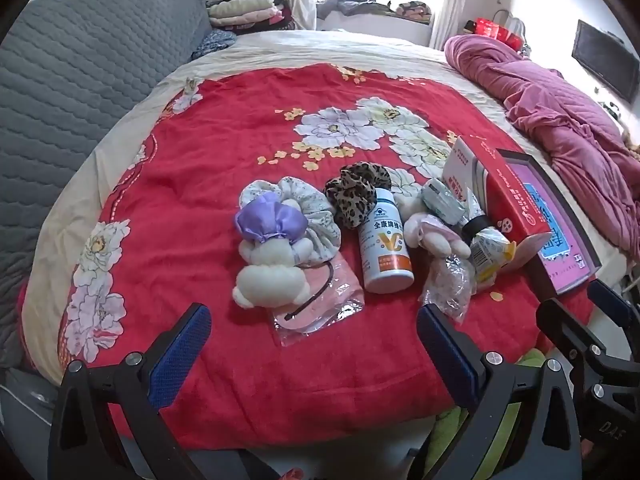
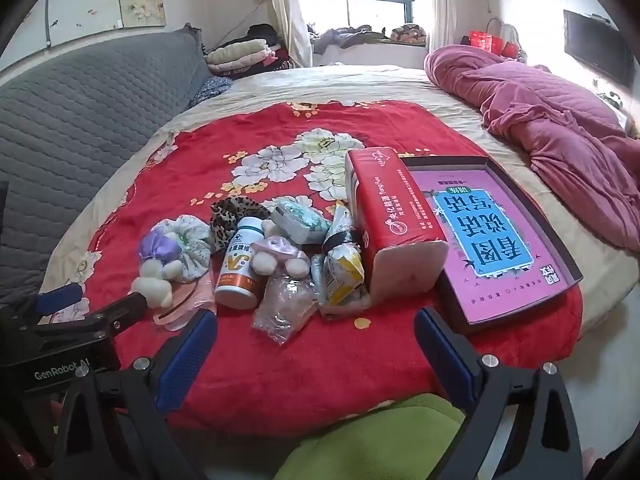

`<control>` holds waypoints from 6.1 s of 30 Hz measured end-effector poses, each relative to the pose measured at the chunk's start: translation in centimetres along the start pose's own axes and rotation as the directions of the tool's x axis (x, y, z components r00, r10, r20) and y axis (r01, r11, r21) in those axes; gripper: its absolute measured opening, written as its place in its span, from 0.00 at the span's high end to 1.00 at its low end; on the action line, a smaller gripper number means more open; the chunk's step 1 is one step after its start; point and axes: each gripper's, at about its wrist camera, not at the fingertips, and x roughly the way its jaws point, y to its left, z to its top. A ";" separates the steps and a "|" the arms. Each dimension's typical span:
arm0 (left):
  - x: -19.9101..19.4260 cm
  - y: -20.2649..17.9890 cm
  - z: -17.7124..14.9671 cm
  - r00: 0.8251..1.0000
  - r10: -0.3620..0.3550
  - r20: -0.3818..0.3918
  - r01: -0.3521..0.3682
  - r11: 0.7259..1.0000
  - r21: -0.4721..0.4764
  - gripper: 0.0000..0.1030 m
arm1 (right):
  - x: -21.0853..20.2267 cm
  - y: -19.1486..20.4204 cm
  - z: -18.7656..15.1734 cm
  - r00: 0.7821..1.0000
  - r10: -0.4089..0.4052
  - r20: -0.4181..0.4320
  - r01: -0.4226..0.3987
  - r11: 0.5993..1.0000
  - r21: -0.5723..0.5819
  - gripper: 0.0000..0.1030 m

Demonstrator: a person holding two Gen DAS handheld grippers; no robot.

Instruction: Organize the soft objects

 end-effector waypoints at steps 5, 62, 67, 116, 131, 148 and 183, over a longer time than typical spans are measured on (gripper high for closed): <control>-0.1 0.1 0.0 1.000 -0.002 0.005 0.002 1.000 0.000 0.00 | 0.0 0.2 -0.1 1.000 -0.002 0.004 0.002 1.000 -0.010 0.04; 2.3 6.3 0.6 1.000 -0.014 -0.019 0.011 0.990 -0.138 0.00 | 2.2 0.9 -0.1 0.999 0.008 -0.046 -0.008 1.000 0.008 0.05; 4.9 8.5 2.2 0.999 -0.011 -0.045 0.003 0.984 -0.180 0.00 | 4.2 1.5 0.0 0.996 0.023 -0.084 -0.021 1.000 0.018 0.07; 4.8 3.3 3.7 0.977 -0.204 -0.056 0.197 0.974 -0.112 0.54 | 6.7 -2.2 1.5 0.985 0.068 -0.161 -0.032 0.976 0.217 0.59; 0.9 -7.7 7.4 0.940 -0.336 -0.051 0.338 0.940 0.034 0.54 | -0.1 -8.0 4.7 0.998 0.057 0.026 -0.062 0.966 0.252 0.60; 6.6 -31.4 7.0 0.903 -0.357 -0.240 0.416 0.867 0.275 0.54 | 3.5 -25.7 5.8 0.991 -0.129 -0.038 0.135 0.958 0.255 0.60; 9.8 -34.3 4.8 0.915 -0.275 -0.294 0.367 0.870 0.329 0.28 | 3.9 -29.9 4.0 0.984 -0.170 -0.055 0.179 0.950 0.258 0.56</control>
